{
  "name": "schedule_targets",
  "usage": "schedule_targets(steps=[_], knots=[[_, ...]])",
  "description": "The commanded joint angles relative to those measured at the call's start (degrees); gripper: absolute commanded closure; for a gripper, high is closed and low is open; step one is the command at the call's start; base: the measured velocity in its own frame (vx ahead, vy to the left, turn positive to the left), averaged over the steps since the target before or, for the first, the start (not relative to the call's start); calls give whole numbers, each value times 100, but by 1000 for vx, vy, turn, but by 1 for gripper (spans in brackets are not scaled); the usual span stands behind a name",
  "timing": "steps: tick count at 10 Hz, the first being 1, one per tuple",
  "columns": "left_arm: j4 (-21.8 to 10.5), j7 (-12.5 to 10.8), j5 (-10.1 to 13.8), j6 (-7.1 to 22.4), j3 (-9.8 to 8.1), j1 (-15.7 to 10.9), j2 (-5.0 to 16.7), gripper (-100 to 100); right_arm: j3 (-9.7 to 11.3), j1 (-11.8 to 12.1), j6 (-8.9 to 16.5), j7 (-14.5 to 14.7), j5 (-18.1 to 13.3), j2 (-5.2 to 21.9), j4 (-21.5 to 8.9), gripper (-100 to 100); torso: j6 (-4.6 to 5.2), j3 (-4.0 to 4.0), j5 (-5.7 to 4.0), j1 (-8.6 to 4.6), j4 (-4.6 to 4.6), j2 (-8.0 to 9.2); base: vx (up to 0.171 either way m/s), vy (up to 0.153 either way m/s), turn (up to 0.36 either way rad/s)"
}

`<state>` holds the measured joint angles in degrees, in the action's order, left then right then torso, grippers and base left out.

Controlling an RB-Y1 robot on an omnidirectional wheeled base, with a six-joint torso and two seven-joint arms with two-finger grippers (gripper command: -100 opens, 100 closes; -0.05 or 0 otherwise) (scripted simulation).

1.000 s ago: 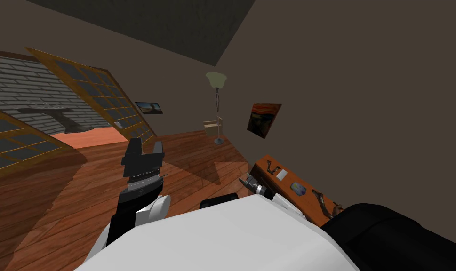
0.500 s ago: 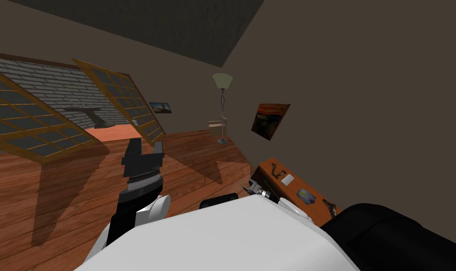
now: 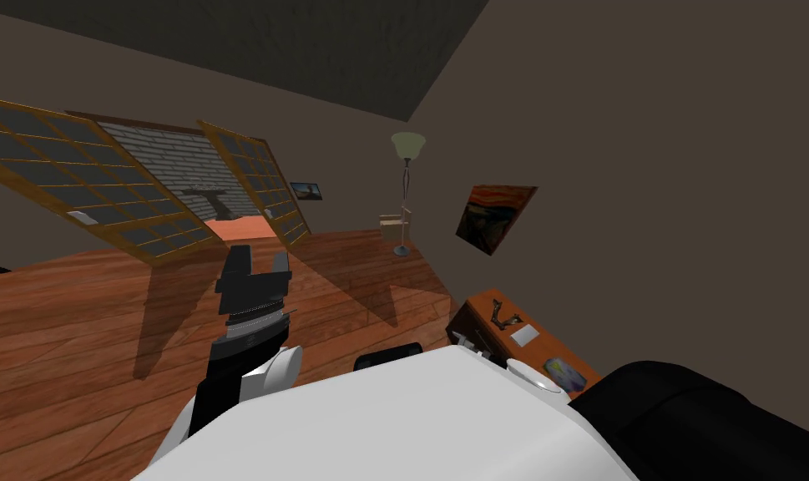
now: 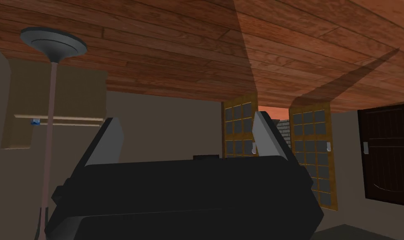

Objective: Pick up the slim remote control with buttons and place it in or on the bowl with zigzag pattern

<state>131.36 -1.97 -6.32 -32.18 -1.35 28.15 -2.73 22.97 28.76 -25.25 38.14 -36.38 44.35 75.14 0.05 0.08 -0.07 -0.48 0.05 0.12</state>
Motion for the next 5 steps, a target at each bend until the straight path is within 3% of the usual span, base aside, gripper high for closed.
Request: schedule_targets(steps=[1, 2, 5], knots=[[0, 0, 0, 0, 0, 0, 0, 0, 60, -89, -57, 131, -81, 45, -286, -100, 0, 0, 0, 0, 0, 0, -4, -54, 97], [0, 0, 0, 0, 0, 1, 0, 0, 60, -89, -57, 131, -81, 45, -388, -100, 3, 1, -1, 1, 0, 2, -7, -23, -15], [0, 0, 0, 0, 0, 1, 0, 0, 339, -212, -41, 465, -412, 337, -984, -100, 3, 0, -1, 3, 0, 1, -2, -57, 146]])
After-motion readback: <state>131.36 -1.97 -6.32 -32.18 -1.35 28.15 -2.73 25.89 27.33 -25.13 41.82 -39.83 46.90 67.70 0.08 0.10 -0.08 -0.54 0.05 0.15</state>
